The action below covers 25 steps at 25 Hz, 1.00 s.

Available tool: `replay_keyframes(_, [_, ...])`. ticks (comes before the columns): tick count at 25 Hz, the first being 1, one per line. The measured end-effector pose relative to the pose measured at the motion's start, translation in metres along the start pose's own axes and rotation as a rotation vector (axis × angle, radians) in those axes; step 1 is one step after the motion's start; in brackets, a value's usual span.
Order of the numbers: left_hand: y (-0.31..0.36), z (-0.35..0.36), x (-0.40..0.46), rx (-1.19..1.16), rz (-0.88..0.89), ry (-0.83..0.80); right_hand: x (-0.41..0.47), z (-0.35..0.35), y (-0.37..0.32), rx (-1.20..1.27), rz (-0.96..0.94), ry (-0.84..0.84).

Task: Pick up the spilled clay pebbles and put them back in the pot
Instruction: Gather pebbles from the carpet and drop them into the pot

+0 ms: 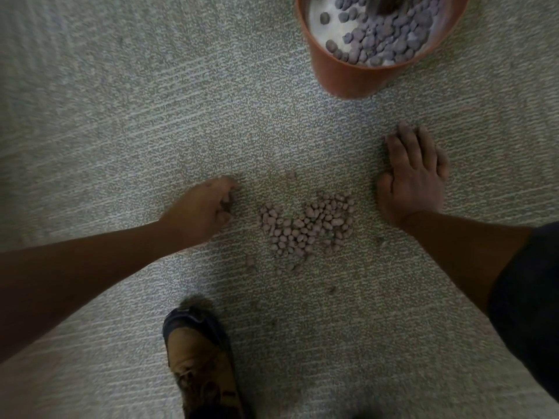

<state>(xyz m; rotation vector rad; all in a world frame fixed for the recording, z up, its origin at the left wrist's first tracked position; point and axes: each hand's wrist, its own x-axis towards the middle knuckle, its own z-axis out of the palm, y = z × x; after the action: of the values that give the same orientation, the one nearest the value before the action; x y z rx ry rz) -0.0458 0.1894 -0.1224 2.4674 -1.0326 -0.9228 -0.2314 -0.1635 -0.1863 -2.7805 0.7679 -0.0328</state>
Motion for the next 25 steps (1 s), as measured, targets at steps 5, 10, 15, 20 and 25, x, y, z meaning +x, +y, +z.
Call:
replay_keyframes(5, [0.004, -0.003, 0.007, 0.016, 0.051, -0.047, 0.000, 0.003, 0.001, -0.014, -0.009, 0.006])
replay_keyframes(10, [0.035, -0.006, 0.020, -0.009, 0.203, 0.076, 0.001, 0.002, 0.000, -0.019, -0.007, 0.009])
replay_keyframes(15, [0.084, -0.001, 0.065, -0.141, 0.301, 0.194, -0.001, 0.000, 0.001, -0.024, -0.013, -0.016])
replay_keyframes(20, [0.092, 0.006, 0.087, -0.004, 0.271, 0.089, 0.000, -0.001, -0.001, -0.028, -0.001, -0.012])
replay_keyframes(25, [0.122, -0.022, 0.087, -0.029, 0.257, 0.086, 0.001, -0.005, -0.003, -0.044, 0.003, -0.026])
